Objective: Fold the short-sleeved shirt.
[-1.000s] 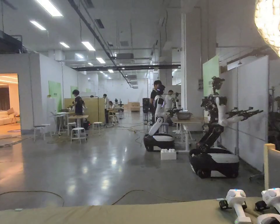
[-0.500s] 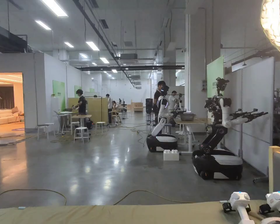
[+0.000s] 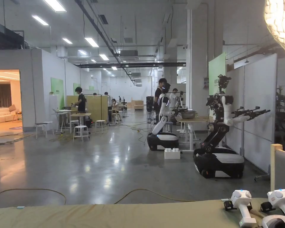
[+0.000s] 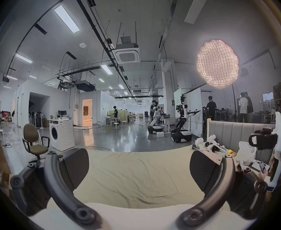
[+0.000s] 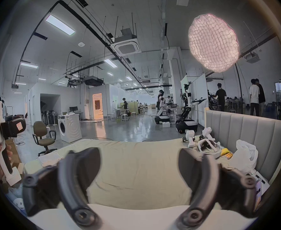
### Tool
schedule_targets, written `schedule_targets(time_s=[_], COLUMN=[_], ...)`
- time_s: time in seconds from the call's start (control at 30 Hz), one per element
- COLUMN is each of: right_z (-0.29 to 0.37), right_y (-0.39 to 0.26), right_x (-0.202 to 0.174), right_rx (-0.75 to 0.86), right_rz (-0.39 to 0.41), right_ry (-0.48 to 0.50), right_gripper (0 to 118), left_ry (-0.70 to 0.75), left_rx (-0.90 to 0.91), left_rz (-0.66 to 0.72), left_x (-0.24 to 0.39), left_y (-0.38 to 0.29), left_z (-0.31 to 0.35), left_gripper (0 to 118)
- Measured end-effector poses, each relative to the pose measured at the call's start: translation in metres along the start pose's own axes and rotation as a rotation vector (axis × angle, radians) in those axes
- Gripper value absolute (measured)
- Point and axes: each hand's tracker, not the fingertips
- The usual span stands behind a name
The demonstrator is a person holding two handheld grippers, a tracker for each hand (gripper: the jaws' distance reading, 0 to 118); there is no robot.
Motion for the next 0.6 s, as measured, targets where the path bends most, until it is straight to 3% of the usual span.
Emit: schedule_targets(time_s=[0.07, 0.2, 0.6], right_z=[-0.0014, -0.0022, 0.0006], right_y=[-0.0003, -0.0012, -0.0036], right_x=[-0.0008, -0.0018, -0.0021], right_rx=[0.001, -0.015, -0.003], right_rz=[-0.007, -0.031, -0.007], right_ry=[0.014, 0.061, 0.009], right_gripper=[118, 118, 118], left_ry=[-0.027, -0.024, 0.002], left_rx=[0.008, 0.005, -0.051], left_rz=[0.001, -0.002, 0.04], left_x=[0.0014, 0.0032, -0.0046], left_y=[0.0031, 0.0037, 0.0], left_z=[0.002, 0.0008, -0.0034], left_gripper=[118, 118, 118])
